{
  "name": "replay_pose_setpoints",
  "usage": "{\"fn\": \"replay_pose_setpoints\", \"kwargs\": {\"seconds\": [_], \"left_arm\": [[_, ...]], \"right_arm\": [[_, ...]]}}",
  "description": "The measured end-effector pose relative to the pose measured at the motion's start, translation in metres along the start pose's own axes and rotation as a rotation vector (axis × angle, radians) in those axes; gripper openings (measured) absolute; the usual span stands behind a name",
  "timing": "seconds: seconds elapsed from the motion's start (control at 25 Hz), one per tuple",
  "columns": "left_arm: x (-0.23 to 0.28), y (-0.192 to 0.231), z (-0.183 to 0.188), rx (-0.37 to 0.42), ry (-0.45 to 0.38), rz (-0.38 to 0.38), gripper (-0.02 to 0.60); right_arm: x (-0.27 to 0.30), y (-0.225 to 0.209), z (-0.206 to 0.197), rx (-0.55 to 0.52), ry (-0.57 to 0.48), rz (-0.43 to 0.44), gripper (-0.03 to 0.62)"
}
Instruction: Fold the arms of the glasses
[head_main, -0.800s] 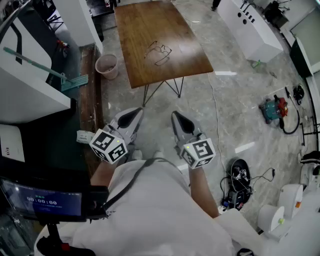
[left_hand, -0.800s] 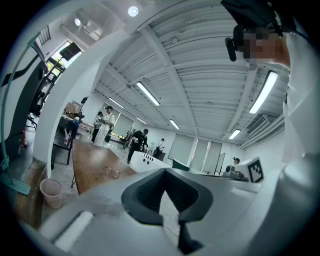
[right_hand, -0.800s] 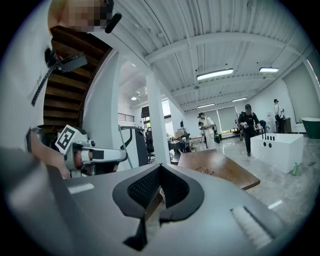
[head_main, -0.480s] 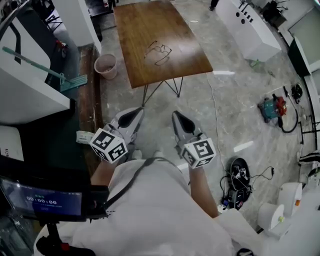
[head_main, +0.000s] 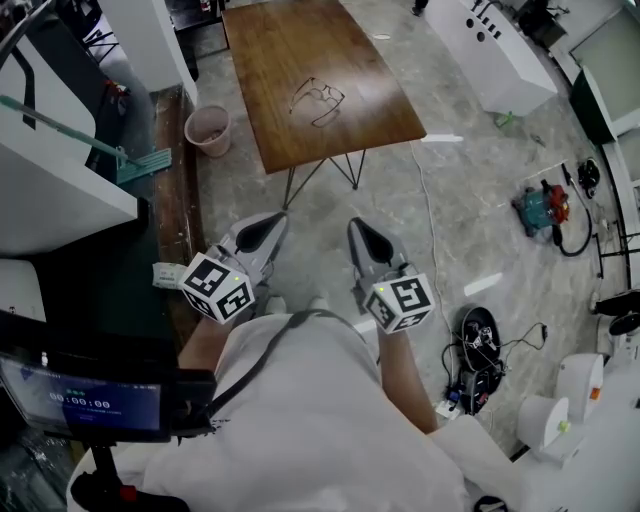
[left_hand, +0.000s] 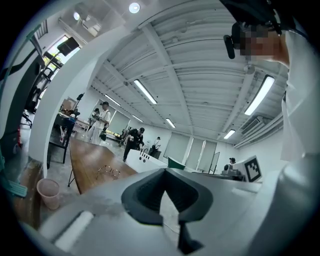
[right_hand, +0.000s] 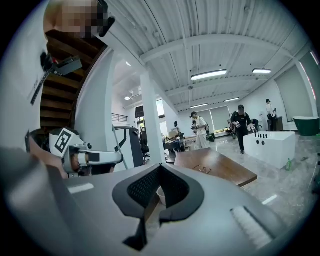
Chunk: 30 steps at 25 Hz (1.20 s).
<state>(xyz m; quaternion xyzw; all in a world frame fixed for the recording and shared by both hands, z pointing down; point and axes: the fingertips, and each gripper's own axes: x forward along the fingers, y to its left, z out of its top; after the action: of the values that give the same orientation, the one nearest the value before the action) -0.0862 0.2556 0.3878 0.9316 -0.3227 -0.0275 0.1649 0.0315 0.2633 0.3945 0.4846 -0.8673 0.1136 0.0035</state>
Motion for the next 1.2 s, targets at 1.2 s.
{"fn": "replay_pose_setpoints", "kwargs": {"seconds": [1.2], "left_arm": [[-0.011, 0.095, -0.001, -0.121, -0.003, -0.039, 0.006]], "right_arm": [[0.077, -0.003, -0.001, 0.076, -0.066, 0.020, 0.009]]}}
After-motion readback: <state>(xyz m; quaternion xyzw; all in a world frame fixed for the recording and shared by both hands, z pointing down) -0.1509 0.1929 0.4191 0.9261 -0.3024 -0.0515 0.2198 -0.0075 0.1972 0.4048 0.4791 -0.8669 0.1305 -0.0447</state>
